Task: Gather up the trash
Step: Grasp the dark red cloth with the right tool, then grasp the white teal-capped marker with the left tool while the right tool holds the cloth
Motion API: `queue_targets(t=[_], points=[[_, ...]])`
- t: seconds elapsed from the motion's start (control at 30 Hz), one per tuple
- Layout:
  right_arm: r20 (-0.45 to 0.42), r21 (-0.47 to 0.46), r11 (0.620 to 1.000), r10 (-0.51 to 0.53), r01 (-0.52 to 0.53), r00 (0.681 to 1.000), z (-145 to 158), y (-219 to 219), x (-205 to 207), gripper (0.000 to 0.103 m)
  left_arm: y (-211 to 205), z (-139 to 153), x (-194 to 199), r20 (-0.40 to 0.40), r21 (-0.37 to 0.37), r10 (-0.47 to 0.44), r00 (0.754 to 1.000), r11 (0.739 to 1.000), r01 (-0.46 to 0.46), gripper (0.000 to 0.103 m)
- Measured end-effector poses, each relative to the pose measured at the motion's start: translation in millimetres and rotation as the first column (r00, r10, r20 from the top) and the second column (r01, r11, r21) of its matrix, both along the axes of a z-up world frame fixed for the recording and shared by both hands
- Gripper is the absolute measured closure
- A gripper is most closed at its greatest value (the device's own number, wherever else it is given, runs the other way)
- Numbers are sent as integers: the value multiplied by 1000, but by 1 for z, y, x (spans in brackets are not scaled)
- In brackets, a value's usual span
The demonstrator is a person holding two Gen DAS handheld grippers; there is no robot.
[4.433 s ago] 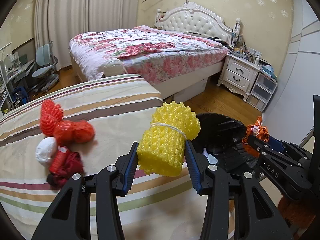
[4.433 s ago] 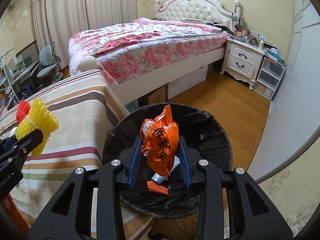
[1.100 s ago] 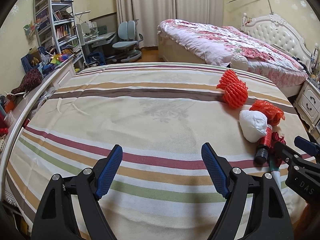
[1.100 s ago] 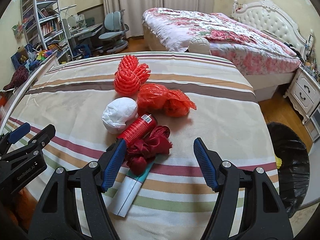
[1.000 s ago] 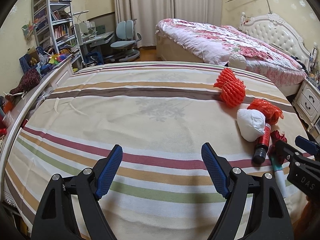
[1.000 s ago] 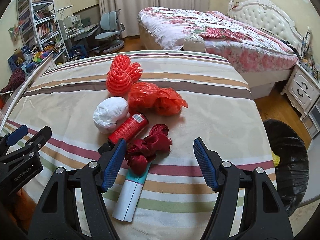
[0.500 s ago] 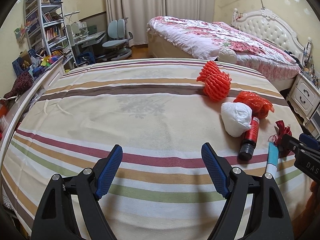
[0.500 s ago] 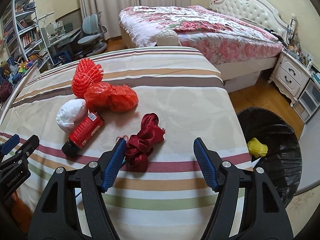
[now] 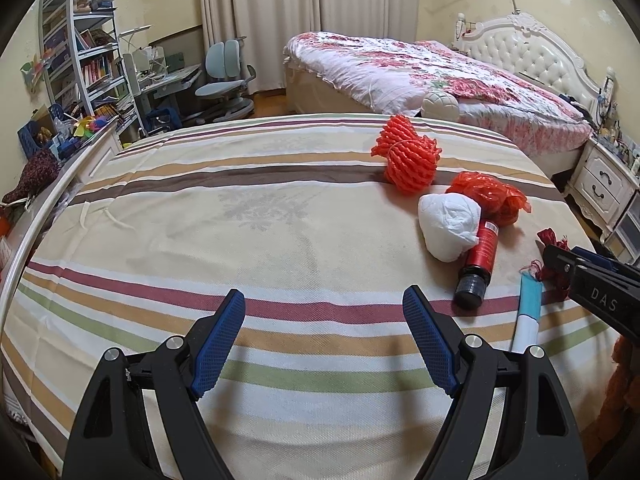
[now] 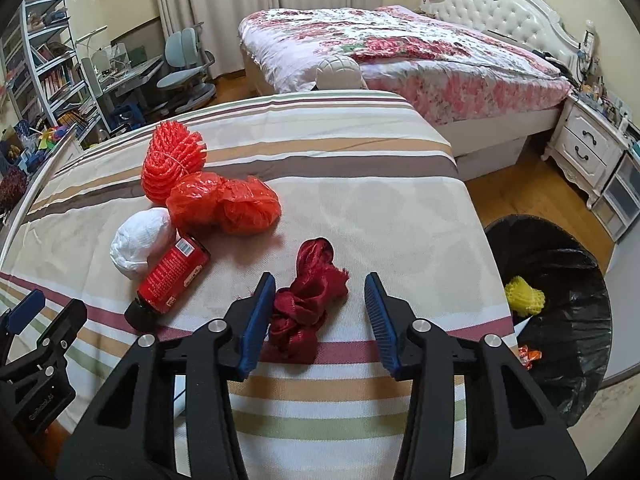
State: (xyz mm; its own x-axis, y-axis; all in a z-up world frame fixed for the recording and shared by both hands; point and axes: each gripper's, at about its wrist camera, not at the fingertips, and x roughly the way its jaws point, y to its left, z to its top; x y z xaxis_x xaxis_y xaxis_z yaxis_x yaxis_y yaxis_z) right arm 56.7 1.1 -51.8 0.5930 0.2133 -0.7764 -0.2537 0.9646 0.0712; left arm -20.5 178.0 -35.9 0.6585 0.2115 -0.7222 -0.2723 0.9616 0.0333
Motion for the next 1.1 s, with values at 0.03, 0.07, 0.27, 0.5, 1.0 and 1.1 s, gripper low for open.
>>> queue_targets(t=[0.03, 0.07, 0.27, 0.5, 1.0, 1.1], points=[[1, -1, 1000, -3, 3, 1000, 0, -2, -1, 63, -1, 0, 0, 1, 0, -3, 1000, 1000, 3, 25], [1, -6, 1000, -6, 6, 1000, 0, -3, -2, 64, -1, 0, 0, 1, 1, -5, 1000, 1000, 5, 25], [-4, -20, 1000, 1, -1, 1000, -1, -11, -9, 70, -8, 2, -2, 5, -1, -19, 1000, 1000, 19, 25], [-8, -23, 999, 28, -28, 1000, -2, -17, -25, 77, -21, 7, -6, 17, 2, -56, 998, 998, 56, 25], [4, -8, 1000, 16, -16, 1000, -5, -49, -65, 77, -67, 6, -12, 21, 14, -161, 987, 987, 161, 25], [6, 0, 1000, 16, -16, 1000, -6, -52, -70, 77, -76, 3, -11, 15, 18, -183, 983, 983, 183, 25]])
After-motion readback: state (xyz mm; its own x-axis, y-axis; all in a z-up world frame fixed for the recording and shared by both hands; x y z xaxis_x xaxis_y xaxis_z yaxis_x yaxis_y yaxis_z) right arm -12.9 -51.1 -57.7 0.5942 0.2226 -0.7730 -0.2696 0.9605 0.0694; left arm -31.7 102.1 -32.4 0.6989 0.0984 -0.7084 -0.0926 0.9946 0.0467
